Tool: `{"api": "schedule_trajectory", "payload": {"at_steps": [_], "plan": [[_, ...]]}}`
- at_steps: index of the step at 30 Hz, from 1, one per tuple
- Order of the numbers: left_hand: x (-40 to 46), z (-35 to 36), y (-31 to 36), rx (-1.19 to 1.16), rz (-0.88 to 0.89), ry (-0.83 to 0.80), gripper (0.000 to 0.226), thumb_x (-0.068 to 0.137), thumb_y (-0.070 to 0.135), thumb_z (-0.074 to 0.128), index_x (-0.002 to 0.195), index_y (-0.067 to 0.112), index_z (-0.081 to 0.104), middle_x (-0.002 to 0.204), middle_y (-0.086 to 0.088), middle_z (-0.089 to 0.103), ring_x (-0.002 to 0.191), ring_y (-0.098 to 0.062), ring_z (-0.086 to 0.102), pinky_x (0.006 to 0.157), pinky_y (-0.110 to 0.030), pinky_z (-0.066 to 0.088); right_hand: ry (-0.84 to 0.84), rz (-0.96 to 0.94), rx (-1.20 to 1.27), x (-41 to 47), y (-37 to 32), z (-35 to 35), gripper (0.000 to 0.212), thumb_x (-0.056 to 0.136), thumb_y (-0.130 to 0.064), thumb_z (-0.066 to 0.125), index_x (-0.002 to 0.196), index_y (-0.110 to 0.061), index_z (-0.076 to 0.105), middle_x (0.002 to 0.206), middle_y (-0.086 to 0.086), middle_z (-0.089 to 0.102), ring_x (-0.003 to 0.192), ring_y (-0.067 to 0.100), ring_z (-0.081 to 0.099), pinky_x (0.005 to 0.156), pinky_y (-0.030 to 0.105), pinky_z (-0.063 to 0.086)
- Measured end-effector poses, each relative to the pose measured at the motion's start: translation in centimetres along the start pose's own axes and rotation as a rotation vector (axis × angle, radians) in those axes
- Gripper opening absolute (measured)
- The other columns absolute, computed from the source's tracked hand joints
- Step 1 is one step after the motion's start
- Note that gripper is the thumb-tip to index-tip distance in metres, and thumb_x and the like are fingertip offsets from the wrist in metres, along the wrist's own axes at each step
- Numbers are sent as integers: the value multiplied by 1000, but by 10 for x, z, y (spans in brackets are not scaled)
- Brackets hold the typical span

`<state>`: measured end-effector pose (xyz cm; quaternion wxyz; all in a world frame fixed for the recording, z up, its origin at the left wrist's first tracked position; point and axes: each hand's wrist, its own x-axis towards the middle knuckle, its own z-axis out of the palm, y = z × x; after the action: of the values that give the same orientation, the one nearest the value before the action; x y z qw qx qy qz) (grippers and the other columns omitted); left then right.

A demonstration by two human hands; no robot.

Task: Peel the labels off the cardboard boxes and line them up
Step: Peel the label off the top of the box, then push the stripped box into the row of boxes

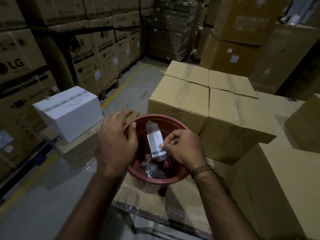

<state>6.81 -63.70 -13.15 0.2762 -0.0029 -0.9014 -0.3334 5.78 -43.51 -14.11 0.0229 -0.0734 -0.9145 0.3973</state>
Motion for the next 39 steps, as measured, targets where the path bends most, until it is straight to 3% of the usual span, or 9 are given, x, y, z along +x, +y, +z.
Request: {"api": "schedule_trajectory", "payload": {"at_steps": [5,14,16,22,26,30,33,37,39], "plan": [[-3,0,1,-22,23,-18,36,101,23,63,137,25,63,130,3,67,122,-20,59,103,-41,46,116,45,-149,1,-1,5,21,83,-35,91,80,-32,70,86,-15,71,82,9,69,80,30,61],[-10,8,21,-37,27,-42,35,101,23,63,136,20,64,129,3,67,119,-18,57,99,-29,39,215,-11,-41,-15,15,-39,8,90,-33,84,90,-30,77,80,-19,68,77,-5,62,67,23,57],[-13,12,35,-43,45,-54,36,102,24,63,137,20,63,129,3,67,119,-17,57,99,-30,41,211,-34,-29,-22,20,-51,7,91,-33,83,90,-30,77,80,-18,70,76,-5,63,63,17,52],[-30,30,82,-85,91,-58,39,101,25,64,139,22,62,132,3,67,124,-18,58,105,-41,48,177,-65,-33,-55,46,-99,7,94,-38,80,93,-31,78,84,-18,71,72,-1,62,60,21,48],[-52,47,122,-147,138,-90,42,99,19,66,141,19,61,137,0,65,129,-22,56,109,-46,47,123,-50,-90,-84,71,-139,9,97,-42,75,103,-35,75,93,-22,67,83,-4,61,66,20,51],[-79,68,165,-175,199,-114,41,97,15,67,138,16,64,134,-2,67,125,-23,57,105,-41,47,105,-20,-163,-115,103,-183,22,98,-45,74,118,-35,74,102,-21,69,91,-3,61,80,25,59],[-101,85,191,-187,233,-145,40,98,18,66,138,17,64,135,0,66,126,-20,57,107,-38,46,90,1,-308,-139,129,-209,44,94,-53,74,134,-35,66,121,-13,66,113,7,59,95,34,57],[-130,103,215,-206,253,-160,39,97,16,67,135,16,65,132,0,67,123,-20,58,105,-35,46,-3,63,-637,-168,155,-218,85,88,-70,69,160,-39,35,166,5,32,155,31,24,126,50,26],[-146,110,225,-235,215,-172,38,97,17,67,135,18,66,132,2,67,124,-18,58,106,-38,48,-46,134,-702,-178,172,-215,94,92,-74,61,166,-36,18,176,14,7,162,45,3,131,61,9]]}}
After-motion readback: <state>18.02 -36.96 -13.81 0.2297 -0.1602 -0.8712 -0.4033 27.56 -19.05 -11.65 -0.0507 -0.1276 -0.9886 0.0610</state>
